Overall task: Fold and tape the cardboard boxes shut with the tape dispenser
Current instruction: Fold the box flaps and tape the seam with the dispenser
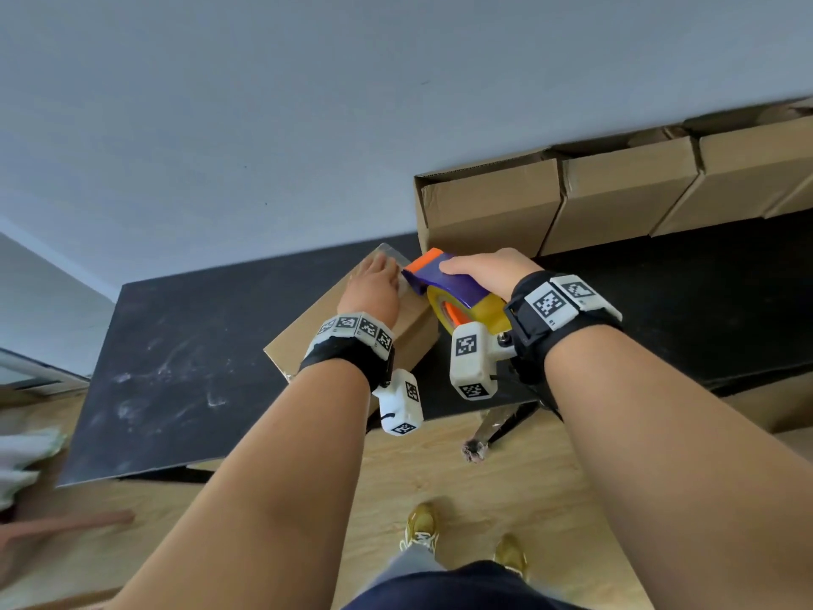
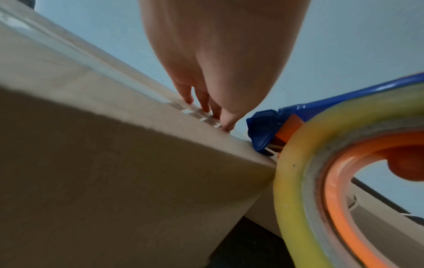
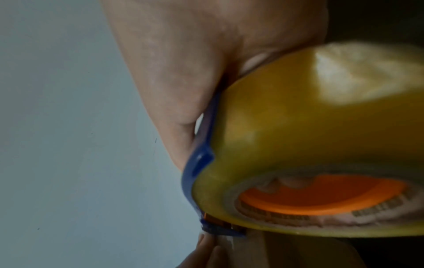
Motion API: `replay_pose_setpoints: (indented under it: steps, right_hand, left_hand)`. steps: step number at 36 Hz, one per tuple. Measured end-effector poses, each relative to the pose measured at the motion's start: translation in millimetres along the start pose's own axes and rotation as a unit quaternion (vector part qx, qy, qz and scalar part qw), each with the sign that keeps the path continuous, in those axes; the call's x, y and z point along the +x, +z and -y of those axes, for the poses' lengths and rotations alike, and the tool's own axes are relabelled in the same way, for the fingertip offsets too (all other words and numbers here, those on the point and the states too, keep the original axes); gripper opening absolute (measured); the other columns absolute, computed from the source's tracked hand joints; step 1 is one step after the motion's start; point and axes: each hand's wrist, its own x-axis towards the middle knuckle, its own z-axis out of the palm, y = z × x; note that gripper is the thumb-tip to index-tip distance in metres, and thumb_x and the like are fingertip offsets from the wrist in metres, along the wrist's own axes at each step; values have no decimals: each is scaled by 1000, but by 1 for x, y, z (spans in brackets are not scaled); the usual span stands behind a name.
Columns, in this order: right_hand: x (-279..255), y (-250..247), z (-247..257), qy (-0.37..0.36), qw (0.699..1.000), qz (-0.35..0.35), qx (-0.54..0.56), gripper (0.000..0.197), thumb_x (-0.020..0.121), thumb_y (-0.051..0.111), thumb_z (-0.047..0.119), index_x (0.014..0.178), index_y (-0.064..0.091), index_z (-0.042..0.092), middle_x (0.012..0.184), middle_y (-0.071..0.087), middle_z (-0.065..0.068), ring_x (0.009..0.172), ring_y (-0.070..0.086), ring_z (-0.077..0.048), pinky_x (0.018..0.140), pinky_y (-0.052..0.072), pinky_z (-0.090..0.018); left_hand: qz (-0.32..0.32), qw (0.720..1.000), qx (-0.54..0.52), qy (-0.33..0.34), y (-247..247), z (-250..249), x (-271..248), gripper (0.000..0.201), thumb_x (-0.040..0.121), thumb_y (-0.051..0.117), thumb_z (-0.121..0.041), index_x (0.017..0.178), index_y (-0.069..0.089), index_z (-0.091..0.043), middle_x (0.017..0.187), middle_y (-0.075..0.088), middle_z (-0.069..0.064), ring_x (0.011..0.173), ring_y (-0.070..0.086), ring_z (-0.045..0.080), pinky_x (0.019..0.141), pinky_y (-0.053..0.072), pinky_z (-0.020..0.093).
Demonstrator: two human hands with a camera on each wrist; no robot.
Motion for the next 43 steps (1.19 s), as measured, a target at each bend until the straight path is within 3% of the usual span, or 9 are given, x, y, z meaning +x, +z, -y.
replay_pose_setpoints:
  steps: [3, 9, 13, 17, 24, 28, 31, 43]
  right_hand:
    - [-1, -3, -9, -1, 1000, 8, 5, 68, 76, 74, 52, 126, 57, 8, 120, 63, -8, 102, 62, -24, 72, 44, -30]
    - [-3, -19, -30, -12, 1000, 21, -2, 52, 76, 74, 51, 107, 58, 11, 107, 66, -5, 95, 63, -21, 88, 51, -35]
    - [-9, -29, -43, -10, 999, 31, -15, 57, 78, 73, 50, 117, 60, 10, 110, 66, -6, 93, 63, -20, 75, 47, -30]
    - [-13, -36, -55, -2, 999, 37, -26, 54, 80, 71, 49, 116, 60, 11, 105, 65, -6, 83, 60, -16, 63, 43, -26]
    - [-12, -37, -70, 19, 998, 47, -24, 56, 78, 71, 52, 116, 61, 12, 105, 67, -7, 89, 63, -20, 68, 46, -28]
    - [-8, -27, -72, 21, 999, 27, -20, 55, 77, 73, 50, 112, 59, 11, 104, 66, -6, 87, 62, -19, 66, 44, -28]
    - [-5, -20, -74, 26, 999, 27, -16, 52, 78, 73, 50, 108, 56, 12, 107, 65, -7, 91, 62, -20, 74, 46, -29]
    - [9, -10, -66, 34, 999, 40, -12, 51, 79, 71, 50, 112, 61, 12, 106, 65, -7, 88, 62, -19, 63, 42, -27]
  left_hand:
    - [24, 999, 5, -25, -2, -1, -1, 41, 100, 35, -12, 141, 37, -7, 148, 34, 10, 140, 27, 27, 114, 27, 39]
    - [27, 999, 1, -40, -7, -6, -3, 44, 103, 30, -16, 146, 32, -8, 155, 26, 8, 144, 21, 25, 117, 22, 38]
    - [-3, 999, 9, -50, -10, -10, -5, 44, 102, 36, -17, 144, 38, -6, 154, 31, 11, 142, 26, 26, 116, 21, 38]
    - [-11, 999, 10, -52, -10, -14, -9, 43, 102, 37, -18, 144, 39, -7, 153, 32, 11, 141, 27, 27, 116, 21, 39]
    - [-2, 997, 15, -74, -7, -15, -9, 45, 102, 35, -21, 145, 38, -10, 154, 30, 9, 142, 26, 27, 117, 22, 44]
    - [47, 994, 16, -98, -12, -23, -9, 58, 97, 18, -40, 147, 33, -14, 158, 21, 5, 145, 17, 27, 118, 18, 45]
    - [54, 989, -10, -137, -13, -32, -14, 68, 95, 32, -51, 153, 18, -18, 161, 7, 0, 148, 3, 24, 118, 8, 46]
    - [48, 986, -2, -158, 1, -39, -25, 70, 98, 23, -56, 154, -1, -21, 161, -8, -1, 147, -13, 20, 118, -6, 46]
